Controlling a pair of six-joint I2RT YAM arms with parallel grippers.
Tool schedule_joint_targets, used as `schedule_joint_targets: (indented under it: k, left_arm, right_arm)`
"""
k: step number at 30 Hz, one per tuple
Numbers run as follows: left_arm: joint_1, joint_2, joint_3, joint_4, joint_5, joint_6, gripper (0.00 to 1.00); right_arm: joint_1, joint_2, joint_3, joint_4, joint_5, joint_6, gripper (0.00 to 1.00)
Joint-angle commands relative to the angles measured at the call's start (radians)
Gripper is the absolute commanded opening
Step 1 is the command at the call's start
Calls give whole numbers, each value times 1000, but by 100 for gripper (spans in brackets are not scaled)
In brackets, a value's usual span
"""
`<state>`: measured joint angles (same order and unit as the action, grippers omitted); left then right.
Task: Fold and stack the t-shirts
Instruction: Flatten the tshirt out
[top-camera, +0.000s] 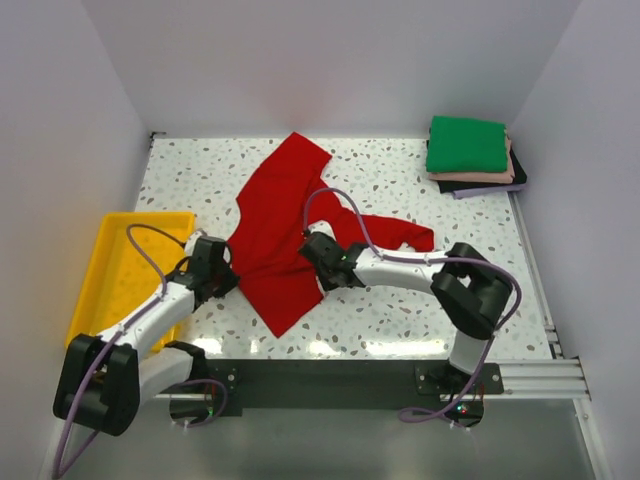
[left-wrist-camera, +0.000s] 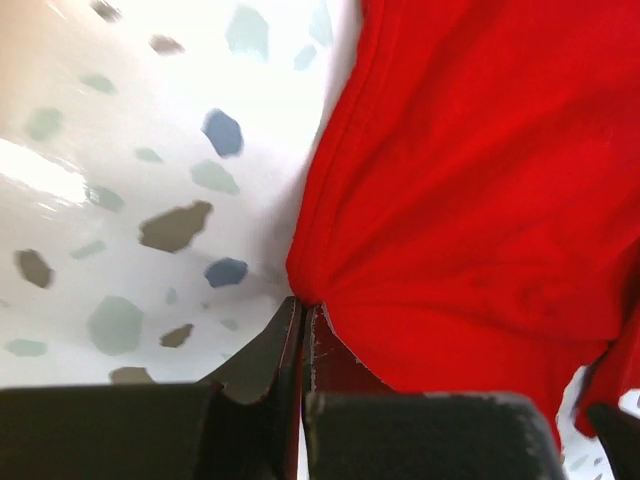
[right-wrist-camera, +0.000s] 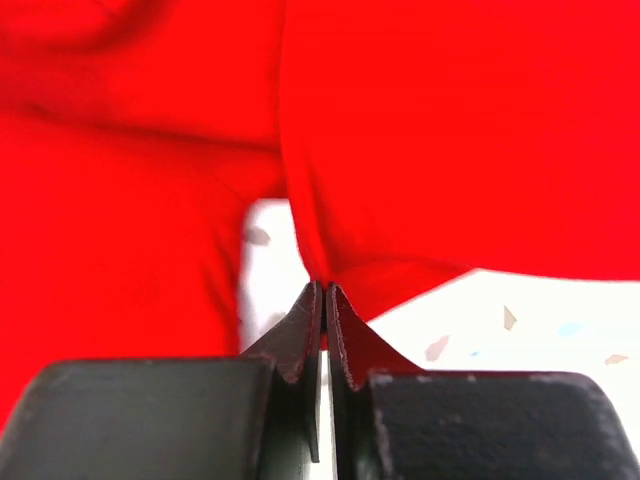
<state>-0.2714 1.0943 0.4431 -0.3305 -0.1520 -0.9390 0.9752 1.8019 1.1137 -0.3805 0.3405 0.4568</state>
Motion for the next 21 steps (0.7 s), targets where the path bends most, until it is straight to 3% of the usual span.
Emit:
schedule_joint_targets:
  k: [1,6,8,12,15,16,19,21]
  left_arm:
    - [61,-53,62,-53,-52,68,0]
    - [103,-91,91,-93,-47,92,0]
    - [104,-86,106,-99,-49,95,0]
    - [107,-57,132,-113,-41,109,0]
    - [113,-63,146,-124,-40,124,0]
    - [115,-66,157,-133,-40,126,0]
    - [120,-82,180,-146,-40,138,0]
    - [123,-94,187,-150,-35,150,0]
  right_arm:
    - [3,-134,75,-83,77,-23,0]
    - [-76,-194,210,-192,92,-143,0]
    - [-215,-176,263,-202,23,-182,0]
    - [-452,-34,481,-224,60,-305,0]
    - [-642,164,769,-294,66,-285,0]
    - [-683,268,932,-351,51,-268,0]
    - [-773,388,1227,-452,-11,-239,12]
    - [-777,413,1290,-478,-27,-256,31]
